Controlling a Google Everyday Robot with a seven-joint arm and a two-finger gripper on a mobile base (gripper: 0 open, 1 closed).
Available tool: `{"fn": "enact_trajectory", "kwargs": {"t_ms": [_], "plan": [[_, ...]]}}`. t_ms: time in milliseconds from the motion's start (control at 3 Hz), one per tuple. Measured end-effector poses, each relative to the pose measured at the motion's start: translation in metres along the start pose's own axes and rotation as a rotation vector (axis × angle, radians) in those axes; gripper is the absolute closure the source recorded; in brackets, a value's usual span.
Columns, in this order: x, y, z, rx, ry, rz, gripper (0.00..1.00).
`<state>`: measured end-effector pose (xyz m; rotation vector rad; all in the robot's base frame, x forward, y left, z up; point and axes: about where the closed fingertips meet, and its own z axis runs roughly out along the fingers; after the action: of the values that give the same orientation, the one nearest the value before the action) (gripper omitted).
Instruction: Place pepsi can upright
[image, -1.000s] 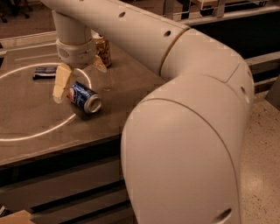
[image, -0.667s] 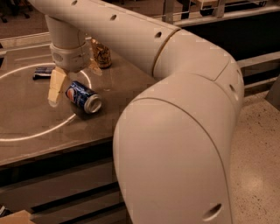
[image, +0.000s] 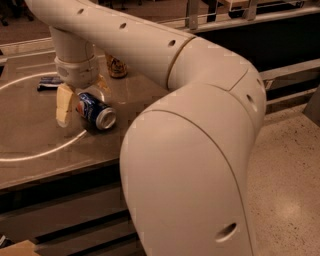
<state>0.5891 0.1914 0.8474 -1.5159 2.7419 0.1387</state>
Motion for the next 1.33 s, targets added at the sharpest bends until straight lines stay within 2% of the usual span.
{"fn": "enact_trajectory", "kwargs": {"t_ms": [667, 1000, 1333], "plan": [[0.000, -0.005, 0.002, 0.011, -0.002, 0.009, 0.62], [0.000, -0.007, -0.032, 0.040, -0.103, -0.013, 0.95], [0.001, -0.008, -0.069, 0.023, -0.246, -0.025, 1.00]]}}
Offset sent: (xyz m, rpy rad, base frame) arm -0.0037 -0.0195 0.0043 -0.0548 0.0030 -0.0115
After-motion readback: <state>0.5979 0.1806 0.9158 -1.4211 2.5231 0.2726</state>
